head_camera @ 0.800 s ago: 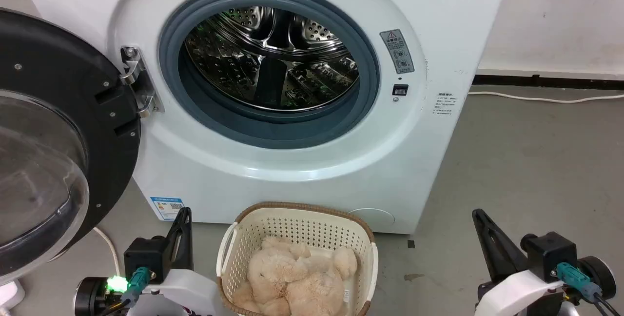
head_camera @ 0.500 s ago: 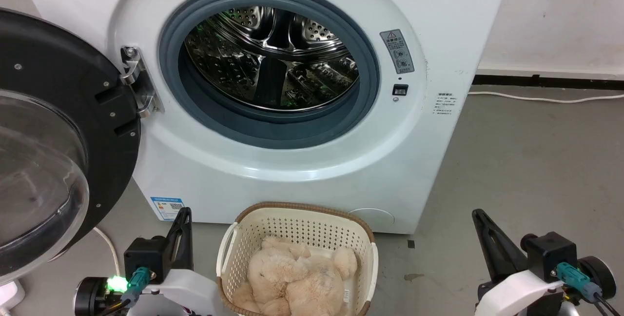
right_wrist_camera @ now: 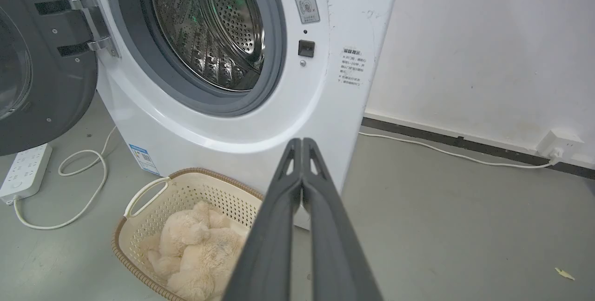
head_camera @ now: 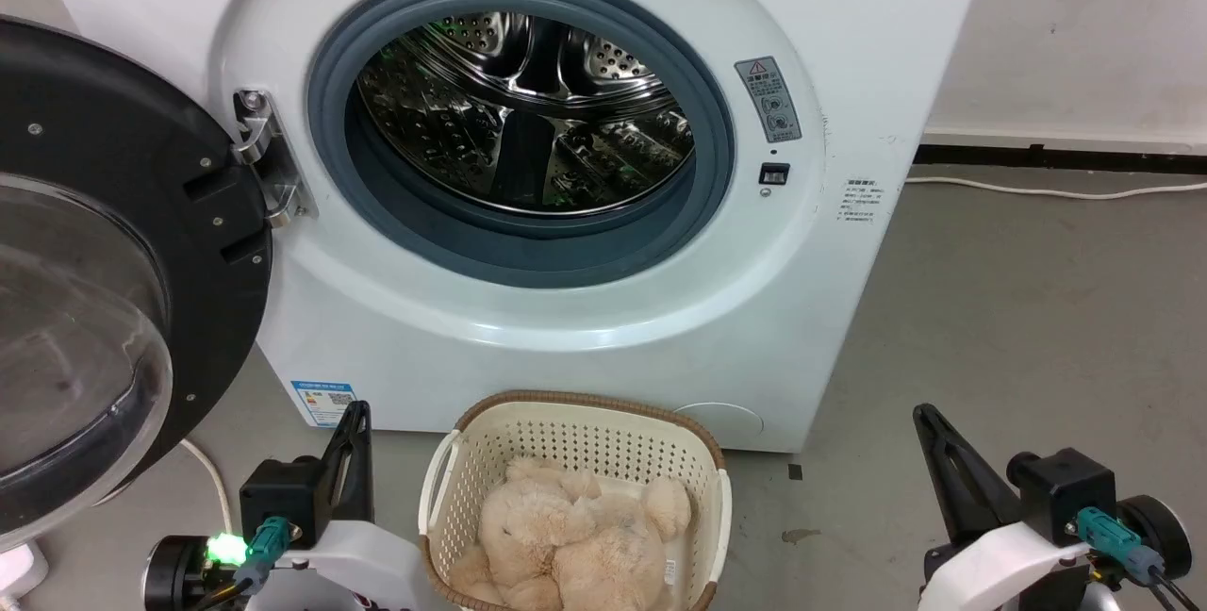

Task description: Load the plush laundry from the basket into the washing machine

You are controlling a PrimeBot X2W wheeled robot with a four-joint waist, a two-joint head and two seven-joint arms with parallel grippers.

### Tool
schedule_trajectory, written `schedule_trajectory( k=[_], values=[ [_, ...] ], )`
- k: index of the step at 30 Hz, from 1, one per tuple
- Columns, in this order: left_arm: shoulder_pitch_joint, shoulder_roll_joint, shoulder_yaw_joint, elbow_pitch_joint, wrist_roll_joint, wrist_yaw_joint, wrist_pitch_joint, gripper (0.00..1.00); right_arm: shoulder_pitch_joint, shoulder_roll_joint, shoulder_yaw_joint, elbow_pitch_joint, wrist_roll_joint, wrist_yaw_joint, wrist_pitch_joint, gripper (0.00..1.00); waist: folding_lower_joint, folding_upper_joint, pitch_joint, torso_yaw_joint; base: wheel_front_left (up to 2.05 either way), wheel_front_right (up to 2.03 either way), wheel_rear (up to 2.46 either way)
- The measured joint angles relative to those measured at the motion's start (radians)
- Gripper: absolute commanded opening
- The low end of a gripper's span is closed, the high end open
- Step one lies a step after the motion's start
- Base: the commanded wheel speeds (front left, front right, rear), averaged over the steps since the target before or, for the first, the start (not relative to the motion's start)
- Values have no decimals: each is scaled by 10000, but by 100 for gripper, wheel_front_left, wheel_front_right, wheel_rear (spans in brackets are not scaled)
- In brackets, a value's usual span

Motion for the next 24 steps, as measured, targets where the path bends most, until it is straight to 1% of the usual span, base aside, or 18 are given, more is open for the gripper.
schedule_trajectory(
  k=[24],
  values=[
    [0,0,0,0,0,0,0,0,0,0,0,0,0,0,0,0,0,0,0,0,0,0,0]
  ],
)
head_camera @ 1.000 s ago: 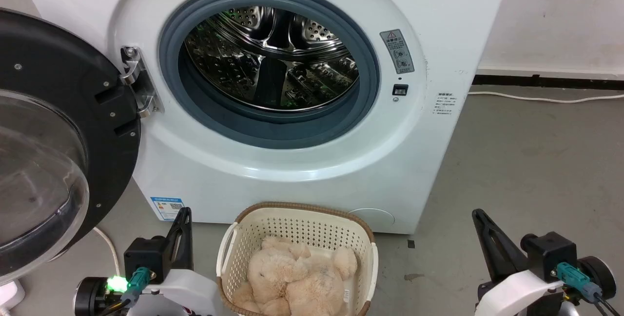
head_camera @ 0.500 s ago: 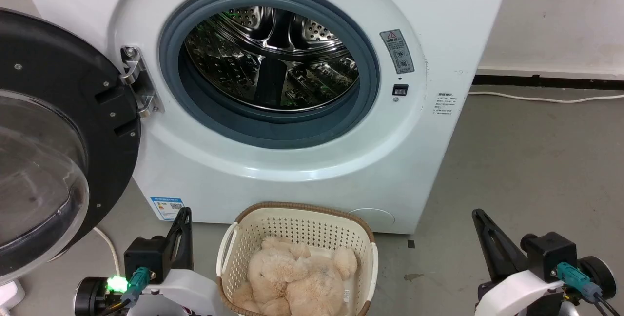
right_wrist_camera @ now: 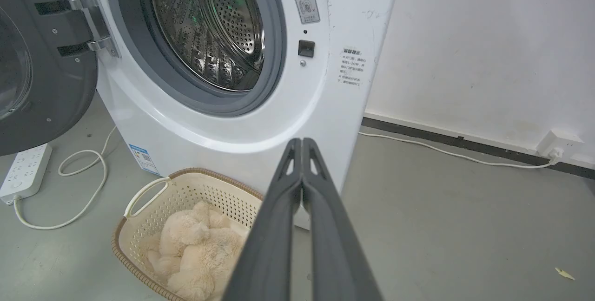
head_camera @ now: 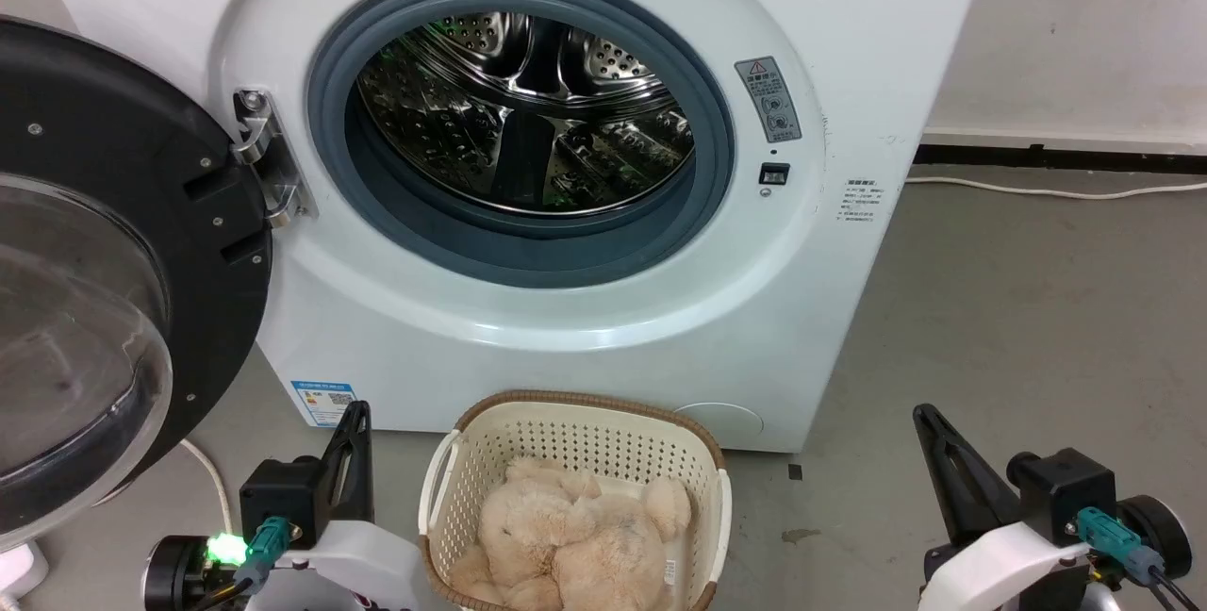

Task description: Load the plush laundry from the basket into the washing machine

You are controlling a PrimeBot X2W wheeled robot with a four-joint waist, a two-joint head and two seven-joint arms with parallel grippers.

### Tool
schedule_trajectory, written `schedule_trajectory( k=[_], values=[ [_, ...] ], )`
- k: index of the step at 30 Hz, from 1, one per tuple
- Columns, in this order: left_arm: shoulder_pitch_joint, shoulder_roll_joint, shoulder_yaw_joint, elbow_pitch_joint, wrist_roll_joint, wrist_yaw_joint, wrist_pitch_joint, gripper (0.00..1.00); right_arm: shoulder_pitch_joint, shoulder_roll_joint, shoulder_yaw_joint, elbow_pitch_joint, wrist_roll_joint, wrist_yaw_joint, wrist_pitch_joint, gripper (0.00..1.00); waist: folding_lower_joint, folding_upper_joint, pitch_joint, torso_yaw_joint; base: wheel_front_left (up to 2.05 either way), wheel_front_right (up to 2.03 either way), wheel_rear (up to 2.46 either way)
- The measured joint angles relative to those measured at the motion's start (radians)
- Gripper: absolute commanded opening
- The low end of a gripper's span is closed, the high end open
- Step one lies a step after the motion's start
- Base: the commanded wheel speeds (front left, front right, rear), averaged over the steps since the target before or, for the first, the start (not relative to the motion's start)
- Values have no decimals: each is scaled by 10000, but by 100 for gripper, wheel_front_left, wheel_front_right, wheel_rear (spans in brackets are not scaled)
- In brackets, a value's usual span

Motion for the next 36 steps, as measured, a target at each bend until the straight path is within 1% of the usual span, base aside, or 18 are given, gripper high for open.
schedule_trajectory(
  k=[4,5,13,23,36],
  values=[
    [0,0,0,0,0,0,0,0,0,0,2,0,0,0,0,0,0,0,0,0,0,0,0],
    [0,0,0,0,0,0,0,100,0,0,0,0,0,0,0,100,-1,0,0,0,0,0,0],
    [0,0,-56,13,-23,6,-10,100,9,0,36,13,38,2,-17,100,0,0,1,-1,0,0,0],
    [2,0,-188,79,-380,6,-198,100,41,0,109,35,357,2,-194,100,0,0,46,-74,0,0,0],
    [-314,29,-424,644,-817,-84,-451,100,49,0,267,33,884,0,-510,100,0,0,534,-454,0,0,0]
  ],
)
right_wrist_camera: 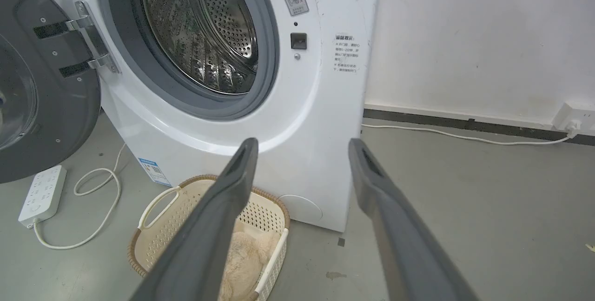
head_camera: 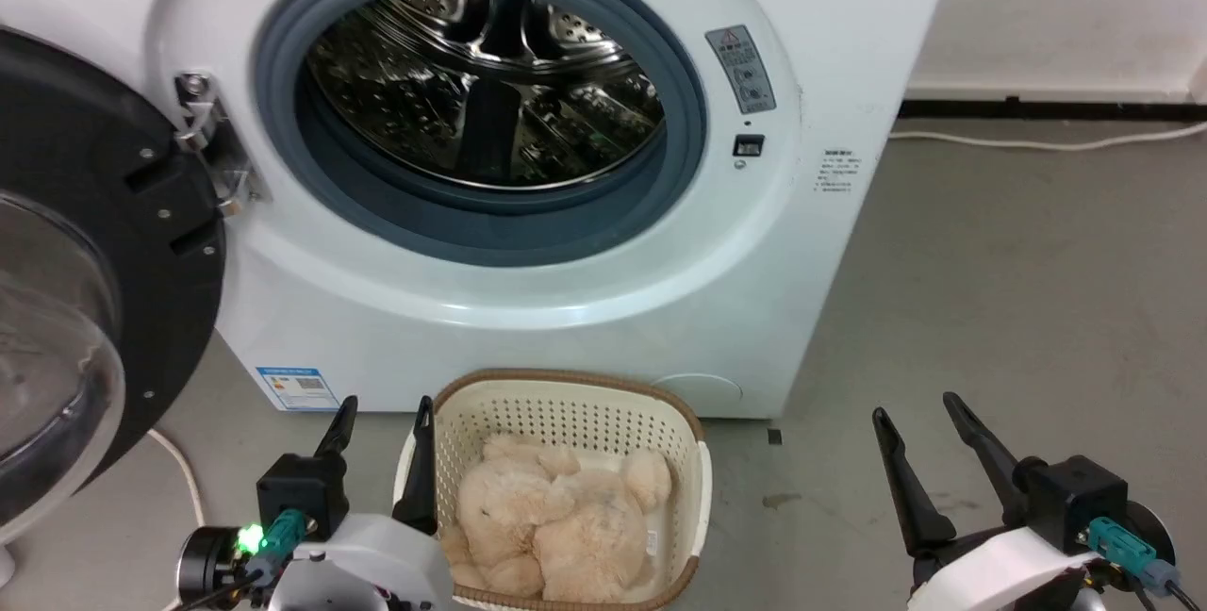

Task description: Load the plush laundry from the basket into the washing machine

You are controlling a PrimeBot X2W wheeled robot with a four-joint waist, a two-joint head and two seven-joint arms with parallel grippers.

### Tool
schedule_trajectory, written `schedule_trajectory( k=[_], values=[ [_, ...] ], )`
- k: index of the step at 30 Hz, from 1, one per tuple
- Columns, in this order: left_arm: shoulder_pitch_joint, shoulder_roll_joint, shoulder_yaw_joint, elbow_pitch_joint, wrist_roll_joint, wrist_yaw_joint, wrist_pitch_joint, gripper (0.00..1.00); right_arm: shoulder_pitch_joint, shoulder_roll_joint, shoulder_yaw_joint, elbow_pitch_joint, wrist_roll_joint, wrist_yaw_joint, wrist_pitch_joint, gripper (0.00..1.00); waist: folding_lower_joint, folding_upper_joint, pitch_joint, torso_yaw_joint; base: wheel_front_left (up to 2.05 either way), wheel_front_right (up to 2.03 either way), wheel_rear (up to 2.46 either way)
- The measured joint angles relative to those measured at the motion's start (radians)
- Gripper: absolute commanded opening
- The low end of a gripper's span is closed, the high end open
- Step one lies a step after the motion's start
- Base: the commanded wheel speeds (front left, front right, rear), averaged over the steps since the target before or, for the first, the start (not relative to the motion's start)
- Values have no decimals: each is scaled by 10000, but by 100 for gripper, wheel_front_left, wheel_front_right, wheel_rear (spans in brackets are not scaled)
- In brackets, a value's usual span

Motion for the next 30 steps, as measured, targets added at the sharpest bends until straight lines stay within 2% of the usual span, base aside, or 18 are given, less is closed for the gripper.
schedule_trajectory(
  k=[17,30],
  values=[
    [-1750,364,-430,1438,-430,-242,548,100,-189,0,127,-198,882,0,-351,100,1,1,1438,-592,0,0,0],
    [-3229,961,-1360,3024,-355,-437,1885,100,-441,0,343,-378,1478,0,-637,100,1,0,2930,-1042,0,0,0]
  ],
)
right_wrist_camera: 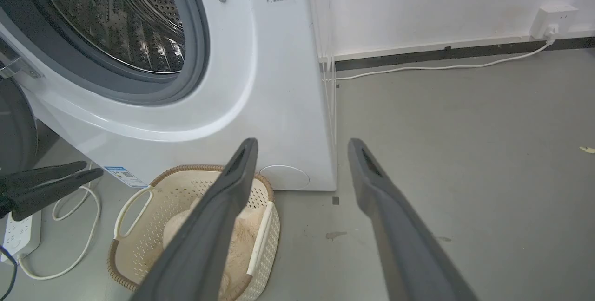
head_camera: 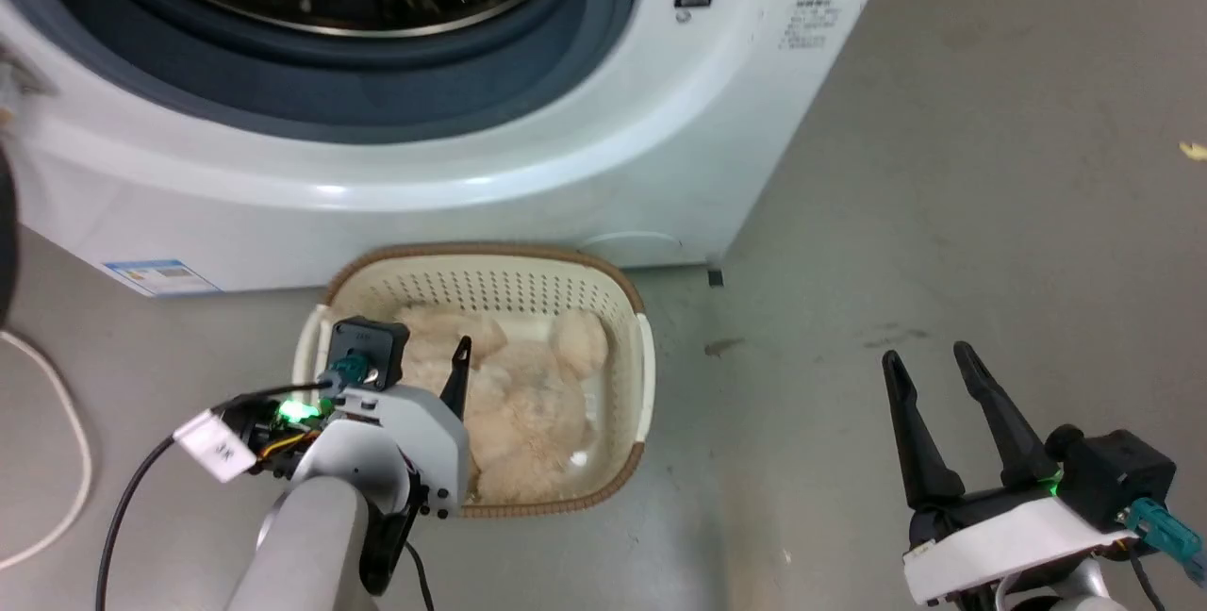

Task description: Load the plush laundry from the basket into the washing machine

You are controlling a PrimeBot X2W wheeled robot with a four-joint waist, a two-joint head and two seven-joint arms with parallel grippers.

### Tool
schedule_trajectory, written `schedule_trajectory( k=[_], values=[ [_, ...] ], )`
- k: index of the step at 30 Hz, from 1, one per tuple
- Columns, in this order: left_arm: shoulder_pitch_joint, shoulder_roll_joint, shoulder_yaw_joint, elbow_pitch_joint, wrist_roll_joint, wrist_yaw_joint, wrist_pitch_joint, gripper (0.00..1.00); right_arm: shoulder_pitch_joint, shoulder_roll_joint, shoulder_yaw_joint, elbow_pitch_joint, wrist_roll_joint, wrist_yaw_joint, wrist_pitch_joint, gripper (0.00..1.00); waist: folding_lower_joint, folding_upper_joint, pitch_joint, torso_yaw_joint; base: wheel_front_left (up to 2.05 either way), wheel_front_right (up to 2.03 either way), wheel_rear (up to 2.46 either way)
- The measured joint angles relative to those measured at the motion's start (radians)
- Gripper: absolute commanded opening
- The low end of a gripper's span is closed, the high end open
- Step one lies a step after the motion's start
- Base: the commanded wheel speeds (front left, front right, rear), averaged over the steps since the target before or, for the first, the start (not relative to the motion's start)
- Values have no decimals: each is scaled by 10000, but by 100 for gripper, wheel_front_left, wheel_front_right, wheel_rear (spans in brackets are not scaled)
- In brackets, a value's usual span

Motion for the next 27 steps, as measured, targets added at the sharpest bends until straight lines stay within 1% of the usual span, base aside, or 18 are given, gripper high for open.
schedule_trajectory(
  k=[6,12,17,27],
  values=[
    [-608,150,-217,589,-71,10,587,100,-66,0,109,-153,309,0,-107,100,0,0,676,-225,0,0,0],
    [-1231,282,-374,1093,-207,132,1179,100,-146,0,257,-301,585,0,-232,100,0,0,1371,-424,0,0,0],
    [-1708,435,-518,1515,-345,288,1636,100,-212,0,349,-399,788,0,-351,100,0,0,1946,-572,0,0,0],
    [-2644,673,-934,2272,-426,825,2777,100,-278,0,545,-583,1235,0,-545,100,0,1,3004,-817,0,0,0]
  ],
)
